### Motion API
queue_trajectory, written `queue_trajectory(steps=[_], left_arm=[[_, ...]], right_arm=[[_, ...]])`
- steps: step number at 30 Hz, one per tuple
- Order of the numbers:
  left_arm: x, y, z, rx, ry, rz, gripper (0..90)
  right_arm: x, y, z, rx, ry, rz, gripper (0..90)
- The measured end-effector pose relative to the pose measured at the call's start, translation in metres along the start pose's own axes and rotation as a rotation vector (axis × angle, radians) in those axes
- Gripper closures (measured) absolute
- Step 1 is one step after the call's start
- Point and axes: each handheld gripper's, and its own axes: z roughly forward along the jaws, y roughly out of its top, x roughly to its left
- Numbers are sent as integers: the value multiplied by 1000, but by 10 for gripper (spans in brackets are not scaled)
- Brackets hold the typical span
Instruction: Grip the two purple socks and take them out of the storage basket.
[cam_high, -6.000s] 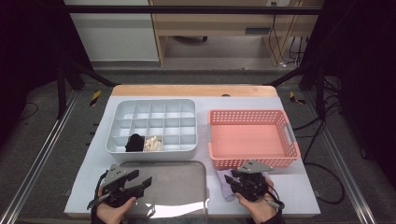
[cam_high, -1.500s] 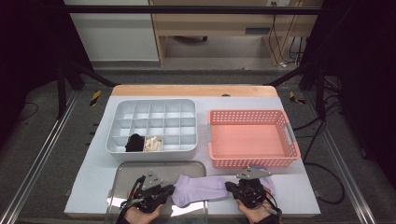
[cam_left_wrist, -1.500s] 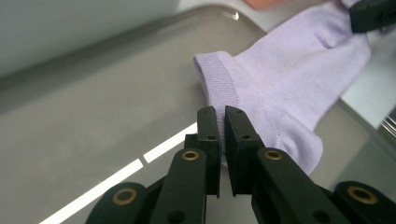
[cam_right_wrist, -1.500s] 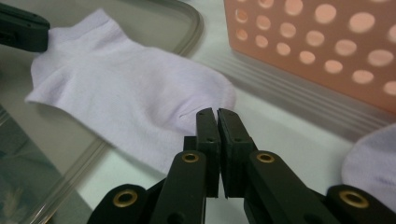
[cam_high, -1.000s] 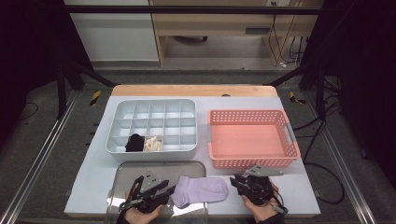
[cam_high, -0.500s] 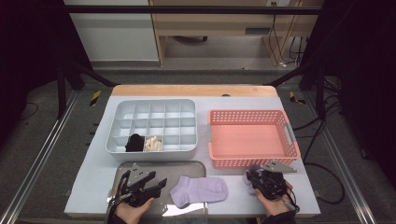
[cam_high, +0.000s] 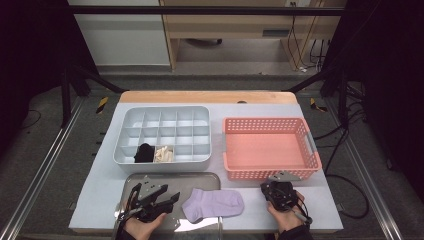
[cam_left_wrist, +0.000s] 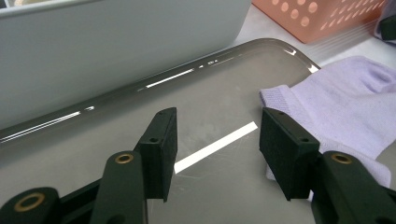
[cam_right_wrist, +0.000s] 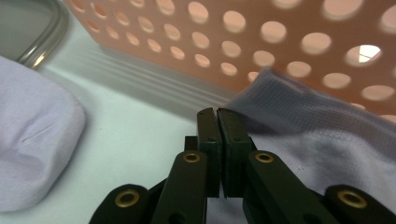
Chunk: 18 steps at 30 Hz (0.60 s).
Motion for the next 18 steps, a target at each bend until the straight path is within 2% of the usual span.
queue_trajectory(steps=[1,3,6,8,9,10,11,13,15,17,18], left_arm=[[0,0,0,-1,0,1,460],[0,0,-1,-3,-2,-2,461],[0,0,-1,-4,-5,-1,461],[0,1,-1,-5,-6,-1,462],[0,1,-1,-5,-6,-1,462],[0,1,-1,-7,-5,-5,462],[0,1,-2,-8,-6,-6,462],[0,1,-2,-10,-8,-5,463],[0,1,-3,-13,-10,-6,465],[0,2,-3,-13,-11,-6,466],[0,2,-3,-13,-16,-4,466]], right_arm=[[1,0,-2,-5,18,5,890],[5,2,-9,-51,61,-9,890],[17,5,-20,-129,177,-16,888],[29,8,-23,-157,251,-46,887],[29,8,-23,-157,251,-46,887],[43,9,-20,-156,303,-102,886],[43,9,-20,-156,303,-102,886],[53,9,-15,-131,335,-141,886],[59,6,-5,-69,338,-161,878],[60,5,-3,-55,338,-154,869],[59,5,-2,-55,335,-155,821]])
